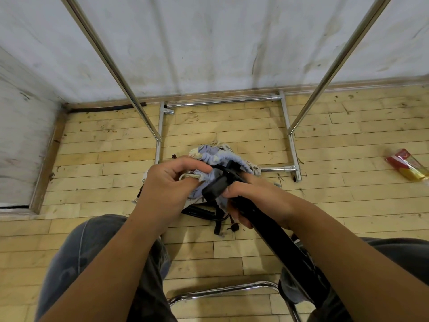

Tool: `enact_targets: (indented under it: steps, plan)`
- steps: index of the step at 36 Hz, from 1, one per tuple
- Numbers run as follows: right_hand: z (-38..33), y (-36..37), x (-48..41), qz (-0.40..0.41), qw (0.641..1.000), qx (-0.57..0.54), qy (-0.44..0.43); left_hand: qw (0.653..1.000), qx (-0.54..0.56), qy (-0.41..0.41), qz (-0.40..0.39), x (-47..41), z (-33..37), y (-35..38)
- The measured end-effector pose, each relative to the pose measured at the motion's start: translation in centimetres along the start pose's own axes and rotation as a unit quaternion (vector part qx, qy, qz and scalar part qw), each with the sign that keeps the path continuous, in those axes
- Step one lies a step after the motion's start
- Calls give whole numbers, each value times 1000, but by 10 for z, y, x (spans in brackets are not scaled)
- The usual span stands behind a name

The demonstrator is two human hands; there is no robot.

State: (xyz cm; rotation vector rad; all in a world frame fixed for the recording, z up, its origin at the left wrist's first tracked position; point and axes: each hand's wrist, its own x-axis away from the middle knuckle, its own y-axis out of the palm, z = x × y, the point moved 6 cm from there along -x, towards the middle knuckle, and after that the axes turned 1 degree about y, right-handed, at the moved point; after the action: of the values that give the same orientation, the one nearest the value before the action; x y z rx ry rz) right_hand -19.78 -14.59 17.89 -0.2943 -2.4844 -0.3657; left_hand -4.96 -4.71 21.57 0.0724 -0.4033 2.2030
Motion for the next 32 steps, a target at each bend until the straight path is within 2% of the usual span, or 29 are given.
enact_targets:
  steps: [5,10,14,20,28,32]
  plan:
    - [0,-7,-2,38,999,22,-8,1000,-1,0,-4,-2,-4,0]
    - [-1,-8,-2,45,999,28,-11,1000,10,25,-9,1,2,2]
    - [-1,-11,-2,53,998,9,-14,998,40,15,-35,0,2,5]
    - [-2,-15,-3,83,996,-6,-21,998,-16,48,-27,-1,8,5]
    - [1,-23,-8,150,988,-14,-29,998,-31,48,-23,1,5,3]
    - [1,-25,-8,177,984,-3,-34,995,-48,79,-43,1,8,6]
